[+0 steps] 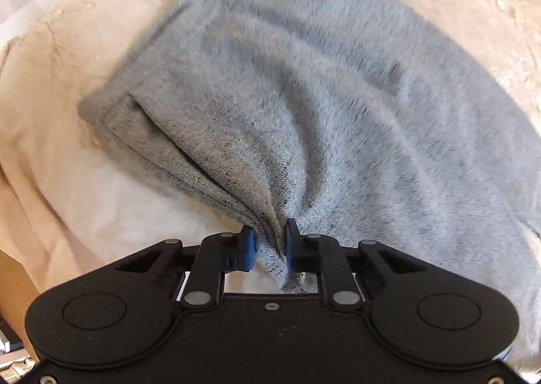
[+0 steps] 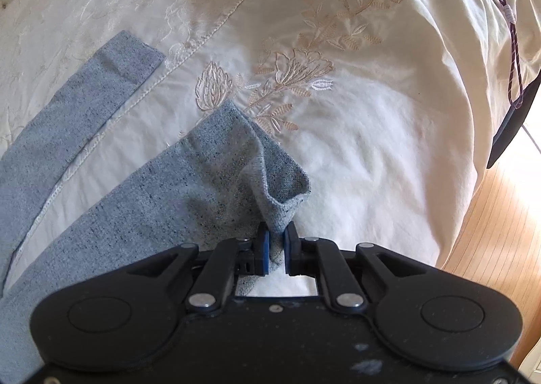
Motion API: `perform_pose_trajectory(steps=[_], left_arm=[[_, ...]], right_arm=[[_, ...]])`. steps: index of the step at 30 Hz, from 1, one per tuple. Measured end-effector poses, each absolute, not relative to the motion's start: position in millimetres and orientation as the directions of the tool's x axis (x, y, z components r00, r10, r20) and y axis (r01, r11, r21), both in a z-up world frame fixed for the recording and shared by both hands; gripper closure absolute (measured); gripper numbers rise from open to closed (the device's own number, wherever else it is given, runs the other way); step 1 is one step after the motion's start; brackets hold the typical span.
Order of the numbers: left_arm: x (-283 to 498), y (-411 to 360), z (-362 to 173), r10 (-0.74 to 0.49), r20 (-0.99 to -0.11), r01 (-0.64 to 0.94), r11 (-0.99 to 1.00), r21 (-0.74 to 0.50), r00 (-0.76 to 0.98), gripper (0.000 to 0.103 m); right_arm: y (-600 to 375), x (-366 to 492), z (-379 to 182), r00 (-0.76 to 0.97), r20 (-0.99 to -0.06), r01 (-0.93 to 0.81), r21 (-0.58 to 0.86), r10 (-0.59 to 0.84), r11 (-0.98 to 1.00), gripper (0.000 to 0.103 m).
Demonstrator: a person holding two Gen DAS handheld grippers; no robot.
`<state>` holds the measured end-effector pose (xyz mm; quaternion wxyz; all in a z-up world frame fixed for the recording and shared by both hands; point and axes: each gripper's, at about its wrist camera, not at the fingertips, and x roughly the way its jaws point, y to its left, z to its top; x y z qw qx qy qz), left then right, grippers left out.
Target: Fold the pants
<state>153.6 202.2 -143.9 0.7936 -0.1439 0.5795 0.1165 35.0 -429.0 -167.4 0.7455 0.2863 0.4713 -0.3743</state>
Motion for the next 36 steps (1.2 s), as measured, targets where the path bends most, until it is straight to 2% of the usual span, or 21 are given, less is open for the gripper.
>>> perform_pose_trajectory(steps=[8, 18, 28, 36], left_arm=[[126.2, 217.7, -84.6, 0.034, -0.927, -0.307, 0.947, -0.090, 0.374, 0.082], [137.0, 221.1, -76.8, 0.046, -0.937, -0.324, 0.943, -0.073, 0.346, 0.082], [221.7, 197.3, -30.4, 0.119, -0.885, -0.365, 0.929, -0.061, 0.451, 0.085], [307.8, 163.3, -39.1, 0.187, -0.874, -0.398, 0.917, -0.008, 0.448, 0.087]], right_arm=[[-415.1, 1.4, -112.2, 0.387, -0.859, 0.834, 0.171, -0.335, 0.525, 0.094], [-402.6, -32.4, -106.1, 0.376, -0.869, 0.871, 0.214, -0.321, 0.441, 0.094], [-428.9, 51.3, -62.3, 0.533, -0.797, 0.794, 0.356, -0.283, 0.492, 0.094], [-469.9, 152.8, -71.3, 0.584, -0.779, 0.762, 0.429, -0.229, 0.484, 0.095]])
